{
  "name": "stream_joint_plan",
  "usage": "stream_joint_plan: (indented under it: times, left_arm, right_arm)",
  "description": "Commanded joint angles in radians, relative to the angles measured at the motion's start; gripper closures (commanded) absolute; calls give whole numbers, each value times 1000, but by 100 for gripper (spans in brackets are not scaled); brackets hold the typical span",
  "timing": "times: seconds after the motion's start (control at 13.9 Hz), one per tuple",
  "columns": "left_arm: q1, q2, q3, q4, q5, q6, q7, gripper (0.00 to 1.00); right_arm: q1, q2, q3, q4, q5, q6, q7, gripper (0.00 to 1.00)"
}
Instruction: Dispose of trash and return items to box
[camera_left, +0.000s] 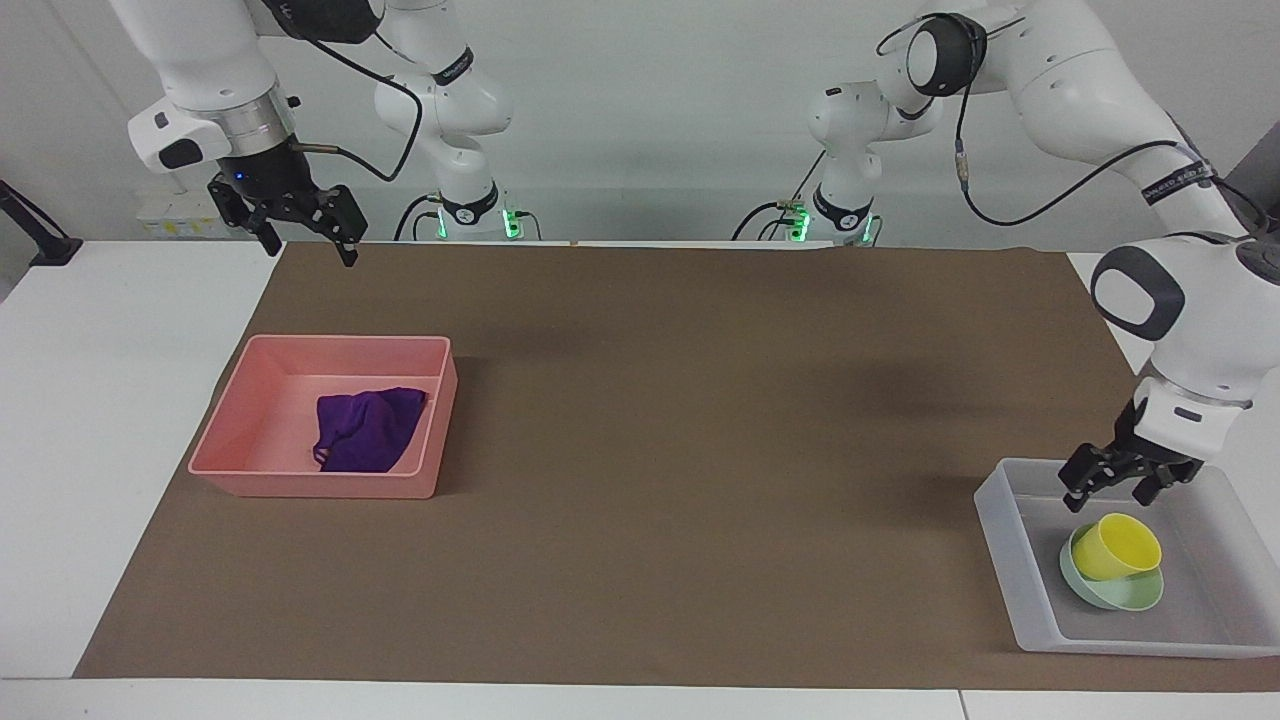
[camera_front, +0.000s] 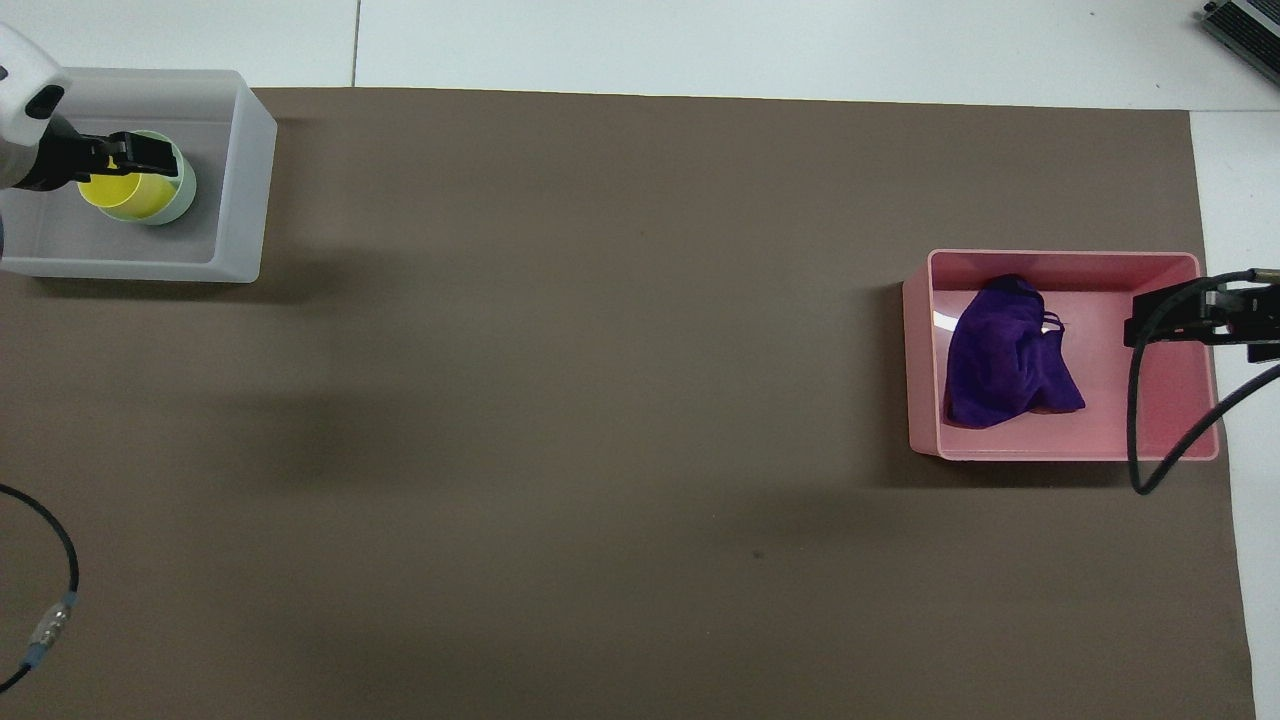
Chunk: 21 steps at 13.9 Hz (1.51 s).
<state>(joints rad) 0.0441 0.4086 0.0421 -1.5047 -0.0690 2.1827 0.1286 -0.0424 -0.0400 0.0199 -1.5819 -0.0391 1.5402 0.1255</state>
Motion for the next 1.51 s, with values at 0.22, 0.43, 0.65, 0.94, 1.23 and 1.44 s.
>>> stream_joint_plan:
  times: [0.22, 0.43, 0.65, 0.94, 1.23, 1.44]
  left_arm:
    - [-46, -275, 8, -244, 9, -98, 77, 0]
    - [-59, -346, 5, -241, 9, -208, 85, 0]
    - [-61, -408, 4, -235, 9, -317, 85, 0]
    - [-61, -433, -1, -181, 9, -424, 83, 0]
    - [-73, -435, -2, -121, 9, -532, 75, 0]
    - [-73, -452, -1, -123, 21, -624, 66, 0]
  right_arm:
    - [-11, -35, 5, -44, 4, 20, -29, 0]
    - [-14, -37, 3, -47, 4, 20, -37, 0]
    - [-16, -35, 3, -44, 8, 20, -35, 0]
    - [-17, -35, 0, -44, 13, 20, -26, 0]
    - [-17, -35, 0, -46, 13, 21, -26, 0]
    - [-17, -35, 0, -47, 13, 21, -26, 0]
